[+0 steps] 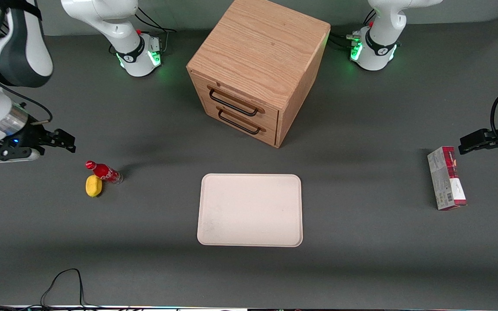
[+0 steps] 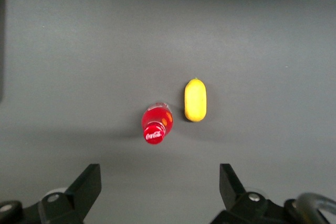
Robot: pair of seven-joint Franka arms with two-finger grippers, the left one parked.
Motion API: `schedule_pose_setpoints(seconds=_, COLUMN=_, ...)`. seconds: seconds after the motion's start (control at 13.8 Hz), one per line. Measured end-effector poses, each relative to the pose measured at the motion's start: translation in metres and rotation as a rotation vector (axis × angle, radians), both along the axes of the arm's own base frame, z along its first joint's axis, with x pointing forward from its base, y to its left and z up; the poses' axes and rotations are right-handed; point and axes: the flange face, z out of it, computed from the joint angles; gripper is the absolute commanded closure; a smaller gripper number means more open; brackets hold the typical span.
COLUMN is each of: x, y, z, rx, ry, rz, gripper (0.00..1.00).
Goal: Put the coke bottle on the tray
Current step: 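Move the right gripper down over the red Coca-Cola bottle, then close the right gripper around the red Coca-Cola bottle's cap end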
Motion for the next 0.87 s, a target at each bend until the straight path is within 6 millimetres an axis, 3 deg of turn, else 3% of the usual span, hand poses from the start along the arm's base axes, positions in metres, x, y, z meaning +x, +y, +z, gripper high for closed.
schedule_pose_setpoints(seconds=0.29, x=-0.005, y=0.008, z=-0.059, rx=0.017, ry=-0.018, rz=0.002, gripper=0.0)
schedule_pose_setpoints(seconds=0.87, x=0.006, y=0.015, z=-0.121, rx=0.006, ry=-0.064, rz=0.033, gripper=0.0)
